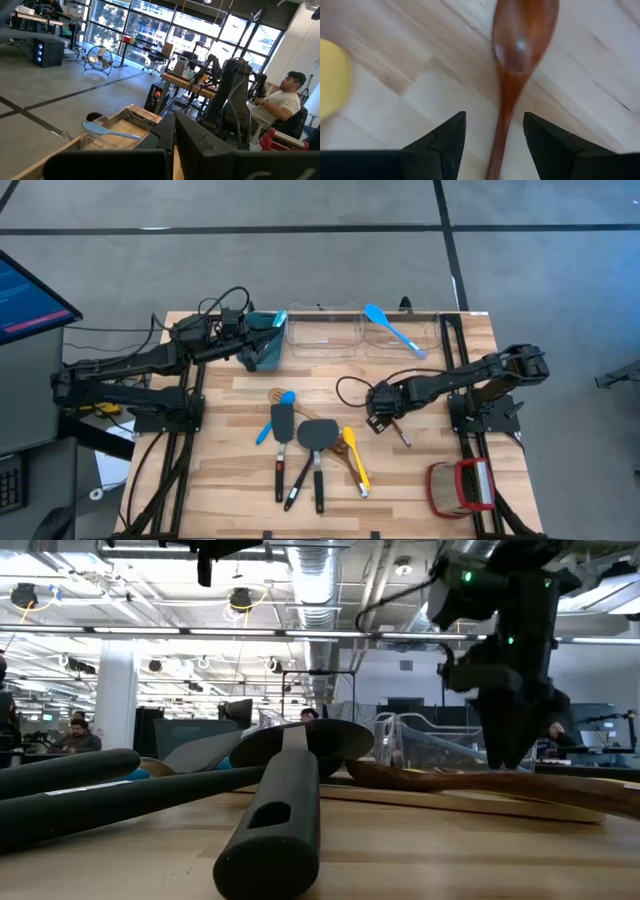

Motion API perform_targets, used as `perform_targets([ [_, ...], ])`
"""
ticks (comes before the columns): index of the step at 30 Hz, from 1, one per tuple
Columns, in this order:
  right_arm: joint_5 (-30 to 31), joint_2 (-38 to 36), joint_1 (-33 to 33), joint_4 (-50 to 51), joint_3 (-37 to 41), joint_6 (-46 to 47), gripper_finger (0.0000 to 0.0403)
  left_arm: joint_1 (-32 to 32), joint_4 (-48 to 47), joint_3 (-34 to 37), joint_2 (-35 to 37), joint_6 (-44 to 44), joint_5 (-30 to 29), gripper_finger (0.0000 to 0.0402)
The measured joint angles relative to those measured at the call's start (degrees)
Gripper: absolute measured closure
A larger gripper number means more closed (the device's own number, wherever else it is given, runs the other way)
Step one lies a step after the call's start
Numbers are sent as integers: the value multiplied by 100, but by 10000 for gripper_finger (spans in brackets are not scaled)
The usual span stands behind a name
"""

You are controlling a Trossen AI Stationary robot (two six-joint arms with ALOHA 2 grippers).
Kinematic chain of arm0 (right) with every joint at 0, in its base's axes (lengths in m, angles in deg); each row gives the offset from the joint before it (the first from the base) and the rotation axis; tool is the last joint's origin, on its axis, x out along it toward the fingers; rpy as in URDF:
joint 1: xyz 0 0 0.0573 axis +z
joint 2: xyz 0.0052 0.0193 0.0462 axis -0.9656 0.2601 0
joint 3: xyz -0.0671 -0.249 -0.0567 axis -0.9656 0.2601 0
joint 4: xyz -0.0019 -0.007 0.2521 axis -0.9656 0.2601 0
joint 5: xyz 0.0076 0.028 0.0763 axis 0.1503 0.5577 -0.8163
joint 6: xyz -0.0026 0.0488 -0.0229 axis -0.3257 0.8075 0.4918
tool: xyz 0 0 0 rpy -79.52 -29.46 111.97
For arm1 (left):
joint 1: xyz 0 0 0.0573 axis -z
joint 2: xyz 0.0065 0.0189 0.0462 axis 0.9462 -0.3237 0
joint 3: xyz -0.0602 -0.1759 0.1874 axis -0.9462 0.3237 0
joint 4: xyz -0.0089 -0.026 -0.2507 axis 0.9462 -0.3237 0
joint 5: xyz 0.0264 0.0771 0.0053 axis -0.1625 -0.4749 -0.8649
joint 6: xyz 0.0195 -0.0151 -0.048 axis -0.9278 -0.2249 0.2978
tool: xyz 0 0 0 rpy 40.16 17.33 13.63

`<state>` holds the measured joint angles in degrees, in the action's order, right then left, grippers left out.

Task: Pick & Place Kitchen Items
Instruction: Put the brown serving spoon into the right transparent bin

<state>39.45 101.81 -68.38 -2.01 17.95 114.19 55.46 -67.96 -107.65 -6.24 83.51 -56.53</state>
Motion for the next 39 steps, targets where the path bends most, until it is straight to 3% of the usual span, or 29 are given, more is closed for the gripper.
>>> perform_targets([
  [9,-335,750,85,-264,-48,-137,210,-1,-44,0,-1,0,0,400],
  [19,-175,632,35,-253,2,-25,214,-1,-42,0,0,-1,0,400],
  [31,-215,651,-115,-224,-2,21,295,1,-41,0,-1,0,0,400],
  [39,-214,653,-115,-220,0,-12,329,0,-45,0,0,-2,0,400],
])
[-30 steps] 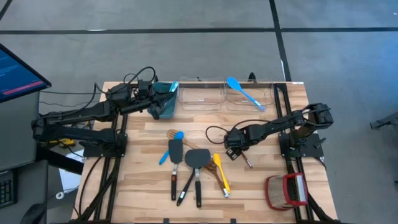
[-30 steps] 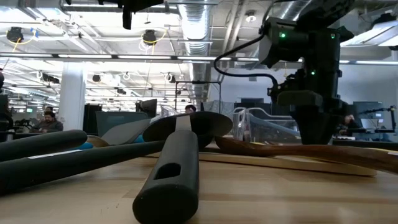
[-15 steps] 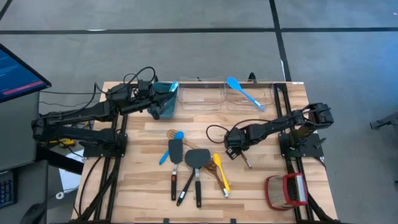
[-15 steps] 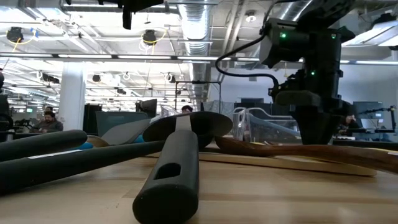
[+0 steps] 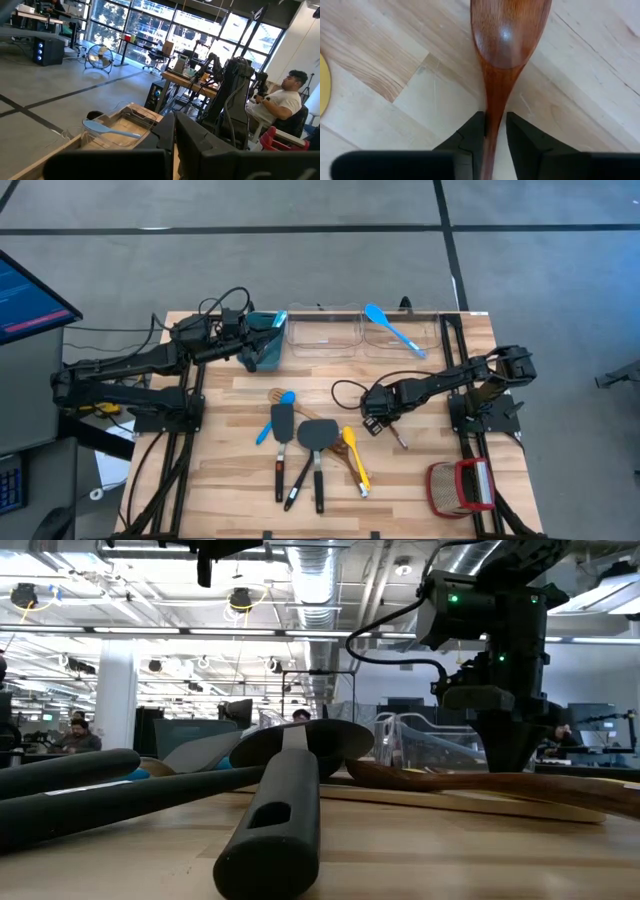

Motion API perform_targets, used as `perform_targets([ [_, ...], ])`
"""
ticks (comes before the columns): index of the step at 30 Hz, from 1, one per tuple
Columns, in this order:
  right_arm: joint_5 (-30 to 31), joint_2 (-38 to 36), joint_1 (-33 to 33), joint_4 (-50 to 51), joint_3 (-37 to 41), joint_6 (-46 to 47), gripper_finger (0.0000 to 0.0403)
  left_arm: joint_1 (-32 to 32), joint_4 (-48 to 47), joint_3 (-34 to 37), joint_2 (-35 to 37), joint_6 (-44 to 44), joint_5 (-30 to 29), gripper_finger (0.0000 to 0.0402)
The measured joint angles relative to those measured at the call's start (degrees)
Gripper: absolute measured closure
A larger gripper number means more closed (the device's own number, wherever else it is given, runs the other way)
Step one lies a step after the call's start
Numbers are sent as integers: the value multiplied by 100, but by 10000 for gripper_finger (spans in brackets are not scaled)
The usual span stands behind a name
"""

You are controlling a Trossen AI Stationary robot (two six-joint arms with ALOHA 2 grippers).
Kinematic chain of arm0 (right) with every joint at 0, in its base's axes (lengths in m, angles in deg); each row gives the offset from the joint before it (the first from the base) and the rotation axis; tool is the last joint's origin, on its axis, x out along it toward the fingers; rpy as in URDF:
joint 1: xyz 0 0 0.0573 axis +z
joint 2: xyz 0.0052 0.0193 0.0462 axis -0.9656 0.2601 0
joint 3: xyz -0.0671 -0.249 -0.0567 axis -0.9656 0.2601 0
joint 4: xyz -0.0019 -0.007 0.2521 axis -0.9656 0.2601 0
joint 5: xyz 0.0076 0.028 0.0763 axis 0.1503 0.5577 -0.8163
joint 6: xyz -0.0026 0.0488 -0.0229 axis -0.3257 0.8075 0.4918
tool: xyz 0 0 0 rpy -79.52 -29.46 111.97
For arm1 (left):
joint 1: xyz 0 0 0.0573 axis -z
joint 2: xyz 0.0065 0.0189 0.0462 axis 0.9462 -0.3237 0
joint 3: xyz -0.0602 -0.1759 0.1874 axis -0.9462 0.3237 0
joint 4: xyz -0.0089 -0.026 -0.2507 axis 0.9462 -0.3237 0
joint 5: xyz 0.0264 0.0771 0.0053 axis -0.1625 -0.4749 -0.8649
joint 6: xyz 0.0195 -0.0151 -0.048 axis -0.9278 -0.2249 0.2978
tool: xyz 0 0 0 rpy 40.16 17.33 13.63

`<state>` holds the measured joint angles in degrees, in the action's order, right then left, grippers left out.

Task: Pick & Place Kitchen Items
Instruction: Put the brown serving spoon into the right transparent bin

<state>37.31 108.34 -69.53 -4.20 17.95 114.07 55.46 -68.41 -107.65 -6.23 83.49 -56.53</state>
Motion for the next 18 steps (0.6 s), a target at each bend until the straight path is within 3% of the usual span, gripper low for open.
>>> perform_targets([
  [10,-25,-2,0,13,0,-92,385,1,-11,0,-1,0,0,400],
  [18,-229,-33,-11,11,2,-162,388,0,-59,0,0,0,0,400],
])
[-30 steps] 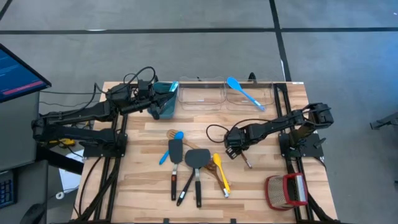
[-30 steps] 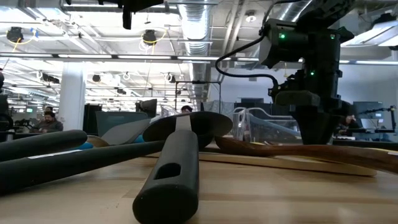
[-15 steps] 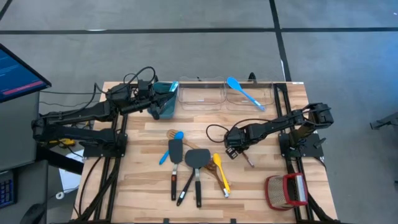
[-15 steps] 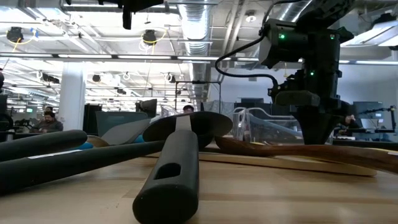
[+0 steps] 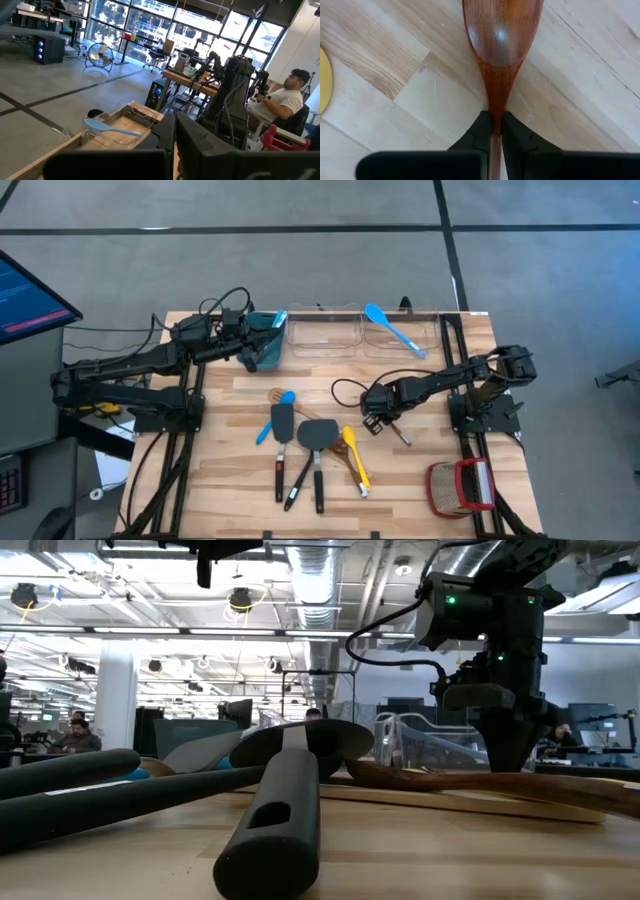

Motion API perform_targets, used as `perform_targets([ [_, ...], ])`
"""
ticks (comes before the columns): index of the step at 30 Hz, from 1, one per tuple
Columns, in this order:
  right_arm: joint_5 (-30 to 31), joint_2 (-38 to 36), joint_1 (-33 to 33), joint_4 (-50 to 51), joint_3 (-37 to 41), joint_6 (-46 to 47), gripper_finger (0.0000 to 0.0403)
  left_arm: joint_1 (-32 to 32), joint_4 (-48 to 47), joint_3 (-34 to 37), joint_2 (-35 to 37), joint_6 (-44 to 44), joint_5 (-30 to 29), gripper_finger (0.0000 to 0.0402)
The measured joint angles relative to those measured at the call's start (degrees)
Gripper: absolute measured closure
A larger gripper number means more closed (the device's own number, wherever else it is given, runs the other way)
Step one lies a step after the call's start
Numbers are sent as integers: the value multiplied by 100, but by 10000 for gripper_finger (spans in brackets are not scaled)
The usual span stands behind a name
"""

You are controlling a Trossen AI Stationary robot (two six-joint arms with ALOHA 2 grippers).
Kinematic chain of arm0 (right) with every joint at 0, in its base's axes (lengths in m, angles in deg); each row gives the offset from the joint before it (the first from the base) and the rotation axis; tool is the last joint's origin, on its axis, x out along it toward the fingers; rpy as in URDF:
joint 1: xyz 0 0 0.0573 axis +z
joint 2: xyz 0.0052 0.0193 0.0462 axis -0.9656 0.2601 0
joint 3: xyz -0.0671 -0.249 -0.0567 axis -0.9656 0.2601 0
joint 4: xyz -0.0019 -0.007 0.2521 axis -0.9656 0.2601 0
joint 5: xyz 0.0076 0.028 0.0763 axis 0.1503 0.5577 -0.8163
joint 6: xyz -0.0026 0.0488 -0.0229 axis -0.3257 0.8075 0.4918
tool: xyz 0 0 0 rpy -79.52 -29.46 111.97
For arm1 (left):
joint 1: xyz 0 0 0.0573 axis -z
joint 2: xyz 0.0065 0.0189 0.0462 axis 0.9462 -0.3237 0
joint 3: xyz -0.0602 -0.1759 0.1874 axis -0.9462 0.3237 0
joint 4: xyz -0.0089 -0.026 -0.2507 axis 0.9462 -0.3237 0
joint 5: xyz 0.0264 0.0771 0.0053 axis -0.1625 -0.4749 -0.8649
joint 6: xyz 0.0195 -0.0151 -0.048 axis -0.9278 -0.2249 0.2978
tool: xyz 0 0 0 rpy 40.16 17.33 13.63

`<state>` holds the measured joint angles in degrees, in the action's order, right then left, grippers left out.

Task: Pick & Place Kitchen Items
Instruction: Put the brown serving spoon into the right transparent bin

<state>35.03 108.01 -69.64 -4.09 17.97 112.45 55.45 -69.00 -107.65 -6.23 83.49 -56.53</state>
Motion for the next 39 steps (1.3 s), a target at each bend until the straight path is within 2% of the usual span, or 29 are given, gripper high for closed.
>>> perform_targets([
  [11,-76,-374,15,70,55,-236,389,1,-196,0,-2,0,0,400],
  [22,339,-1079,-120,26,27,-509,389,1,-197,0,-2,0,0,400],
  [39,1229,-2815,-1193,36,-33,-1199,389,0,-195,0,-2,2,0,400],
])
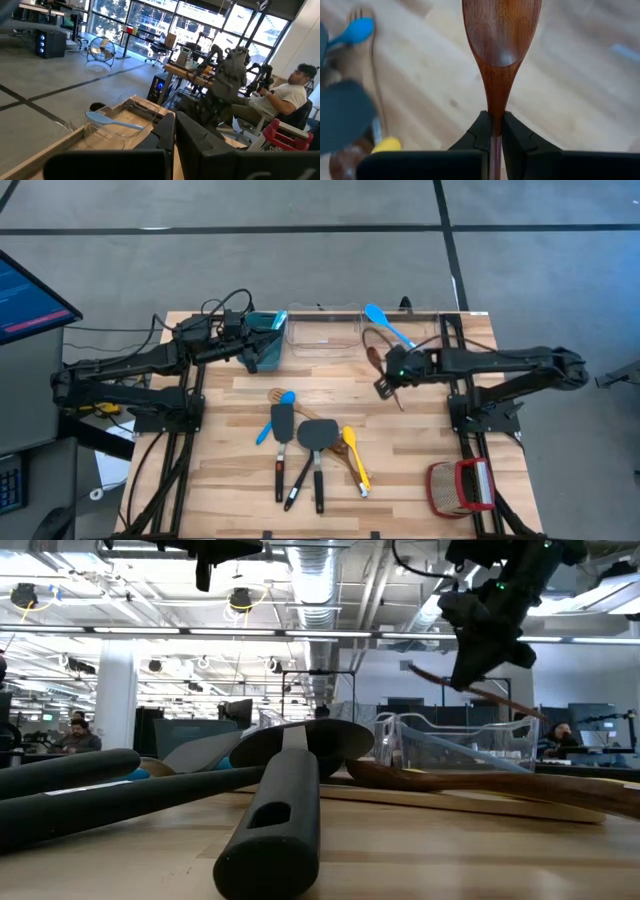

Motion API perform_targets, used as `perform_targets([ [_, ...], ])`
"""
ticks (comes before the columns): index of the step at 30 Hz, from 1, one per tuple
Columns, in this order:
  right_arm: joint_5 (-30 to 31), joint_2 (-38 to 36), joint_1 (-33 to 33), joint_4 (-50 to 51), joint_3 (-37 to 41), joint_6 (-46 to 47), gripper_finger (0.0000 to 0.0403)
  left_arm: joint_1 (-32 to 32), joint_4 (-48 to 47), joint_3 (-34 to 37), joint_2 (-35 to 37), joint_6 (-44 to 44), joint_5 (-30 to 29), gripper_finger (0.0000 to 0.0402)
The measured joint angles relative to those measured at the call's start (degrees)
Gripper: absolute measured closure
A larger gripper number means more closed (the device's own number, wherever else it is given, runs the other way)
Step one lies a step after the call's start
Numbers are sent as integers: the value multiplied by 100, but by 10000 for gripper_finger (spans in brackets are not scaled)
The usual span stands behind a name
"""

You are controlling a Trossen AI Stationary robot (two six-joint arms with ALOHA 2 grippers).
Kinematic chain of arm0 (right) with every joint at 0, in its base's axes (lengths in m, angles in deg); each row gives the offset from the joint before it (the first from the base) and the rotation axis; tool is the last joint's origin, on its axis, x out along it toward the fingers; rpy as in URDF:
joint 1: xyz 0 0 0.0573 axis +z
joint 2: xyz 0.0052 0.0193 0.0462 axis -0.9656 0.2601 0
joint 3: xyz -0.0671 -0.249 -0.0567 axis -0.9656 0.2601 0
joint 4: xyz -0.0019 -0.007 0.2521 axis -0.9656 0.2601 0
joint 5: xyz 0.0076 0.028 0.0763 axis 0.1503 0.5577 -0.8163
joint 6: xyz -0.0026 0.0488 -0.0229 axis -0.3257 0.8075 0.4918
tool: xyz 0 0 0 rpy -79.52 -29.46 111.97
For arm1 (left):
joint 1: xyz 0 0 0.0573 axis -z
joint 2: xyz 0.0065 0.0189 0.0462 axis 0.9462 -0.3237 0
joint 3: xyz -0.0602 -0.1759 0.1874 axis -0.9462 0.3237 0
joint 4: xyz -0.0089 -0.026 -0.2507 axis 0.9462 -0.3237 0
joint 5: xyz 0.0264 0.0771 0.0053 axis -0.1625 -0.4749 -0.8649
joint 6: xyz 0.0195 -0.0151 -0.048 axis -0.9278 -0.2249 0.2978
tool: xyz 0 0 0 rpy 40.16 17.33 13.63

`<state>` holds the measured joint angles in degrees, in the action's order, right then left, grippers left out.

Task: Pick & Place Kitchen Items
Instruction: Put the brown serving spoon into the right transparent bin

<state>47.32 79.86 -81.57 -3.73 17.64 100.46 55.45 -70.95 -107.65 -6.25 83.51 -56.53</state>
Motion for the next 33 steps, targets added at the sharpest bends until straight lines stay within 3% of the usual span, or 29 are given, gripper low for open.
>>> perform_targets([
  [9,662,-220,-910,98,-827,-1228,389,2,-20,0,0,-2,0,400],
  [20,1265,271,-2007,-31,-1696,-2753,389,2,-39,0,0,-2,0,400],
  [26,1230,686,-2459,-450,-1735,-3256,389,2,-39,0,0,-2,0,400],
  [33,772,1322,-2829,-865,-1735,-3427,389,2,-39,0,0,-2,0,400],
])
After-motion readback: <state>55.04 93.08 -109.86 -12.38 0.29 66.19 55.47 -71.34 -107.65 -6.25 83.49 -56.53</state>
